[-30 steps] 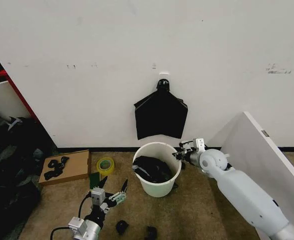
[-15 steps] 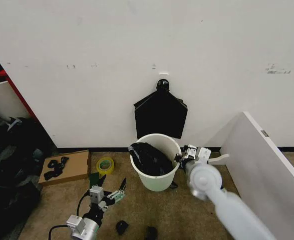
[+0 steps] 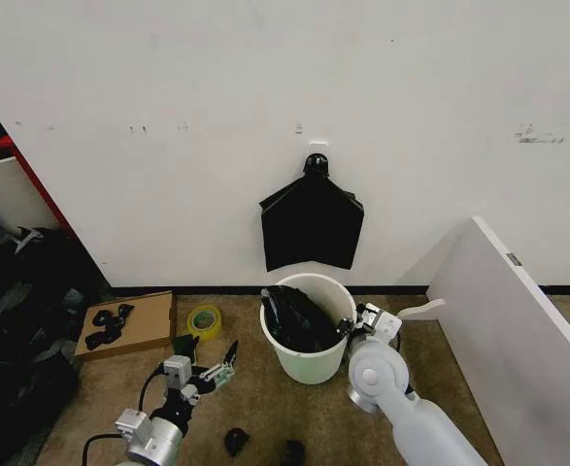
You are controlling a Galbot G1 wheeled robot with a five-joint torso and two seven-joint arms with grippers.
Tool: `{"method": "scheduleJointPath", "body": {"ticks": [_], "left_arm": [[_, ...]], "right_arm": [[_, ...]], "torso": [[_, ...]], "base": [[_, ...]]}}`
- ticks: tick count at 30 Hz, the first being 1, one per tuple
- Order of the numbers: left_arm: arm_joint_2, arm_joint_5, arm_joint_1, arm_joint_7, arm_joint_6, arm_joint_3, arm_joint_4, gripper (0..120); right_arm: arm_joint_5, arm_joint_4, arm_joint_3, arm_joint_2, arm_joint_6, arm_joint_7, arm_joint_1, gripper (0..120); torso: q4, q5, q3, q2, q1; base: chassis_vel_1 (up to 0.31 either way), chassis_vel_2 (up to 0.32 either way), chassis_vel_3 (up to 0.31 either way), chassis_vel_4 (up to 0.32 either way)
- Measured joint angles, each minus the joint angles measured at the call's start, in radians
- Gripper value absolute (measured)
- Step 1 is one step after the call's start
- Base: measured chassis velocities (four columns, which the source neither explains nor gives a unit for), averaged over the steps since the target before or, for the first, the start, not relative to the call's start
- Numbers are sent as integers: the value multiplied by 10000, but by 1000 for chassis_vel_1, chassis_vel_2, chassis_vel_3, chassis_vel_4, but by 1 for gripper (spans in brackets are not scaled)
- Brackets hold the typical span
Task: Place the garbage bag over the trash bin.
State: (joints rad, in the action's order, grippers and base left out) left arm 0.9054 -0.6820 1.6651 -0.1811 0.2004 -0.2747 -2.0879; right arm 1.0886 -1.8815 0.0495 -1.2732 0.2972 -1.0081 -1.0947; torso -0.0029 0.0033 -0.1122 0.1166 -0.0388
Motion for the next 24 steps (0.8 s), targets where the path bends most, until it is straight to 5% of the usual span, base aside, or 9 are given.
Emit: {"method": "scheduleJointPath", "body": {"ticks": [9,16,24], "left_arm": [[-639,-887,191,-300,-533,-596,-297,100],[-512,-1068,30,-485,-790,-540,-182,100],[-269,-912,-54,-459,-829,-440,-84,100]], "right_arm": [[-182,423,301,-692,80,385,-39,3],[-431,894,169,-983,227,583,18,3],[-978,706,-179,-611,546,719,-50,32]], "torso": [[1,0,0,0,0],[3,-1,1,0,0],[3,3,-1,0,0]], "base": [[0,0,0,0],[0,0,0,0],[0,0,0,0]]}}
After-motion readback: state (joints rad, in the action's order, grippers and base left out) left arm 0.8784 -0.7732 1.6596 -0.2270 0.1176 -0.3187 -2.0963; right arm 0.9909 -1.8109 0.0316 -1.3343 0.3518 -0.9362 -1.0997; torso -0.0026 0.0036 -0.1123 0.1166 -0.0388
